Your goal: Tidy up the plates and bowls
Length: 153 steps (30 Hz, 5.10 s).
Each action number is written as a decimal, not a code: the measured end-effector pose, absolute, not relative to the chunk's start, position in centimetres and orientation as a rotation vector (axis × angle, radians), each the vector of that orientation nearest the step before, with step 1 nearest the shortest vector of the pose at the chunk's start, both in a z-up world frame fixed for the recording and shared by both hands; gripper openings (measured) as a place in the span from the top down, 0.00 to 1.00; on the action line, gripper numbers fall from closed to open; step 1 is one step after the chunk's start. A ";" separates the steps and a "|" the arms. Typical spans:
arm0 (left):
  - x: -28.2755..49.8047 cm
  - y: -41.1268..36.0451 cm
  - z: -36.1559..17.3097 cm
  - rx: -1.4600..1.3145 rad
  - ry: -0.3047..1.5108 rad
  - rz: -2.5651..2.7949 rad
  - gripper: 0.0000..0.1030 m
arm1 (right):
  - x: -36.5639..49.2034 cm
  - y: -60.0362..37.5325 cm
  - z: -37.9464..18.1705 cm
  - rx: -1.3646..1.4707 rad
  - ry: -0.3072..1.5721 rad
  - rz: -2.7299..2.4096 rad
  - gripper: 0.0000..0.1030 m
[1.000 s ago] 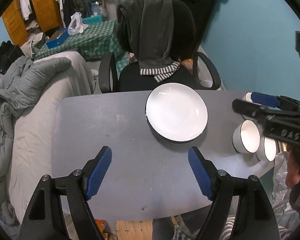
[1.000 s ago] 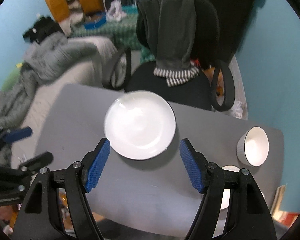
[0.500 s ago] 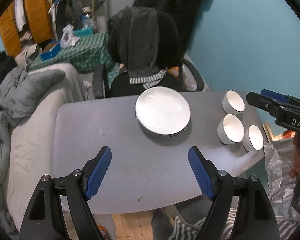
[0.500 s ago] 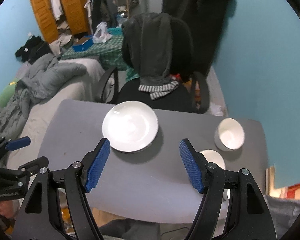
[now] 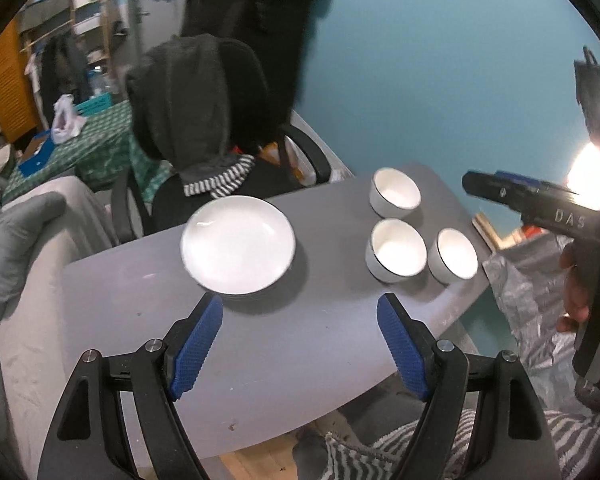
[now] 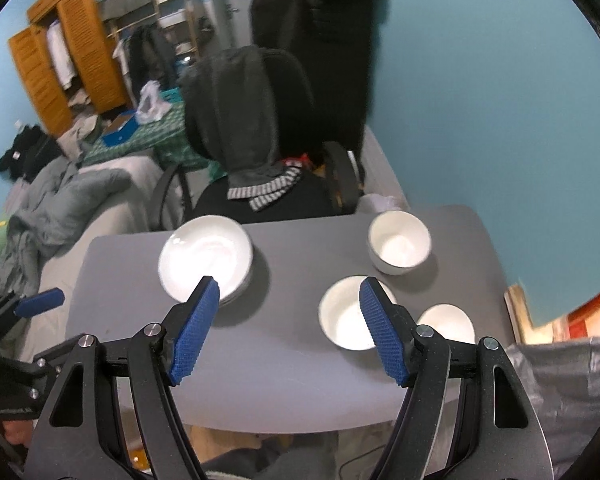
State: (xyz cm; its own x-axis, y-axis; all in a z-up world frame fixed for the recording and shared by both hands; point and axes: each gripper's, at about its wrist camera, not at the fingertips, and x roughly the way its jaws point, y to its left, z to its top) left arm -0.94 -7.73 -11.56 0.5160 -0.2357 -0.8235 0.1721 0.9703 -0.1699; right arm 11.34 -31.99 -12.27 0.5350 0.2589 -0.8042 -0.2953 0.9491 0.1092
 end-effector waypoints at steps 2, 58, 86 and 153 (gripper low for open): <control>-0.5 -8.7 -11.6 -0.072 1.006 -0.267 0.21 | 11.3 -33.0 -12.4 -0.034 0.950 0.321 0.30; 14.4 -23.3 -29.2 -0.210 1.474 -0.092 0.26 | 24.0 -41.6 -31.4 -0.249 1.425 0.552 0.30; 15.1 -23.8 -32.9 -0.296 1.591 -0.088 0.74 | 24.6 -41.2 -33.8 -0.297 1.514 0.570 0.65; 22.7 -27.3 -23.7 -0.128 1.459 -0.227 0.94 | 29.4 -44.3 -26.8 -0.124 1.534 0.454 0.95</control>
State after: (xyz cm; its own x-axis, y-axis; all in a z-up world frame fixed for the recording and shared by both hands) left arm 22.73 -27.32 -23.75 0.0949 -0.2303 -0.9685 0.0752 0.9718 -0.2237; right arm 29.38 -44.26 -26.81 -0.0277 0.2064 -0.9781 -0.3591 0.9111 0.2024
